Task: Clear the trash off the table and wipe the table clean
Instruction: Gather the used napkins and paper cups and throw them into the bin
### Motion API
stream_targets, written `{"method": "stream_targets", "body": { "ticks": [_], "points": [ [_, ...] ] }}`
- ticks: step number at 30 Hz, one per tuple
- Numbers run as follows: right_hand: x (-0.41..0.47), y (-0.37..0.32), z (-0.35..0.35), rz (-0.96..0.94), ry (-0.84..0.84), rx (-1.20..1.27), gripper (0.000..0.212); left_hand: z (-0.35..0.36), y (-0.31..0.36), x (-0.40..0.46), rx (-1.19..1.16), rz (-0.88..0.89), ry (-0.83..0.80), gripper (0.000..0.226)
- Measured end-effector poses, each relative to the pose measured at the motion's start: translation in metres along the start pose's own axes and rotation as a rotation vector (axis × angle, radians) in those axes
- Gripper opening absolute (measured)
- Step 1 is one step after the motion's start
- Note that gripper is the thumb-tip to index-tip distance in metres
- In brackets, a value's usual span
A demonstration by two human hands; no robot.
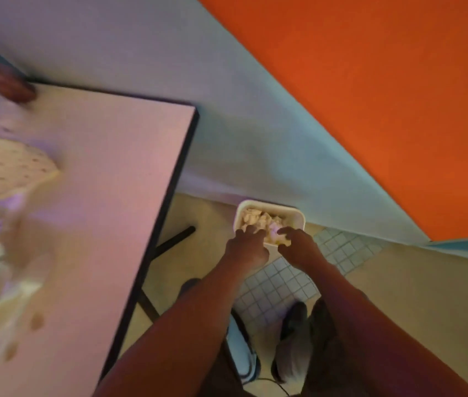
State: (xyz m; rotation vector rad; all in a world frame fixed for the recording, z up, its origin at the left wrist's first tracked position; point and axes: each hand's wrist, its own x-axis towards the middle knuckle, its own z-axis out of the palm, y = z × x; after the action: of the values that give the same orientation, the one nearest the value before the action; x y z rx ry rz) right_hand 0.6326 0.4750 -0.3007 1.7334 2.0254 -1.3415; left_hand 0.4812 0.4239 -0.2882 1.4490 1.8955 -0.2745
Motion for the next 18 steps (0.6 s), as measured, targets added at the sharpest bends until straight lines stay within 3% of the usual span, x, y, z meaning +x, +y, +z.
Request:
{"method": "stream_targets", "body": {
  "ticks": [8,18],
  "points": [
    [-0.125,-0.072,-0.075,-0.102,0.026,-0.027,0.049,-0.083,0.024,-0.129,-0.042,0.028,0.05,0.054],
    [-0.216,-0.145,-0.124,-0.287,-0.045,-0.005,0.04,-0.141,0.025,-0.29,-0.266,-0.115,0.191,0.05]
  ]
}}
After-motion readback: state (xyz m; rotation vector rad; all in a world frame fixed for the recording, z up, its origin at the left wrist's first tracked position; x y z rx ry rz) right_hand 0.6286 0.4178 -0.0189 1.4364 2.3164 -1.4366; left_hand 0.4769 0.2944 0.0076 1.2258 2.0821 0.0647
